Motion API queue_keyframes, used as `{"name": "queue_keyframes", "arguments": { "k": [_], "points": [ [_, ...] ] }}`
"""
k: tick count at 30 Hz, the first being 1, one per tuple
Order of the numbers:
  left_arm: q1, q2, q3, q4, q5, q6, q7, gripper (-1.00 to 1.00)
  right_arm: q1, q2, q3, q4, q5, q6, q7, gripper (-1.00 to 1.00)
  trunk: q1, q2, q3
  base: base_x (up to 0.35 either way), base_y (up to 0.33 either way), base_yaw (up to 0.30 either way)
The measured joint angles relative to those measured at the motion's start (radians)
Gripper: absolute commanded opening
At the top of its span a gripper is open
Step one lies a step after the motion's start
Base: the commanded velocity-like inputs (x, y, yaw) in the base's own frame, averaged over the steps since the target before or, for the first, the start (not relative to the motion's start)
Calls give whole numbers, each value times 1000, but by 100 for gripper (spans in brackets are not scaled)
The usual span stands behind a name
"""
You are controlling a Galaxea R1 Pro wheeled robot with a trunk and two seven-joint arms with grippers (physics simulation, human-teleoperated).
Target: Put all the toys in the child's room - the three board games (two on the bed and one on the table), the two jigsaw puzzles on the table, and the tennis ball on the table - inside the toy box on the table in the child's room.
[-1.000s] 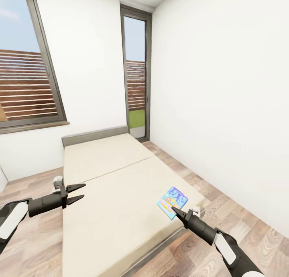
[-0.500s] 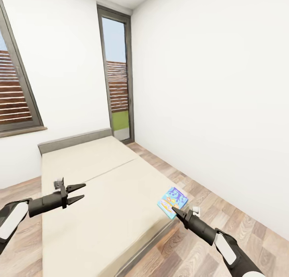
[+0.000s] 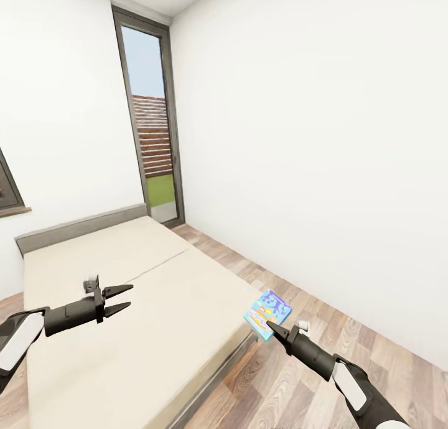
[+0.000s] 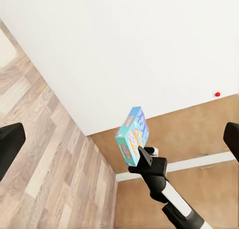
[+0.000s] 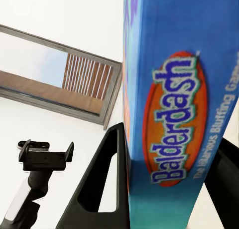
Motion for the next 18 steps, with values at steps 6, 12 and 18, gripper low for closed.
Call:
{"name": "queue_keyframes", "arguments": {
  "k": [6,12,18],
  "points": [
    [0,0,0,0,0,0,0,100,0,0,0,0,0,0,0,-100,-23,42,22,0,0,-280],
    [0,0,0,0,-1,0,0,100,0,0,0,0,0,0,-1,-100,-46,84,43,0,0,-280],
    [0,-1,0,0,-1,0,1,100,0,0,0,0,0,0,0,-100,-69,126,65,0,0,-280]
  ]
}}
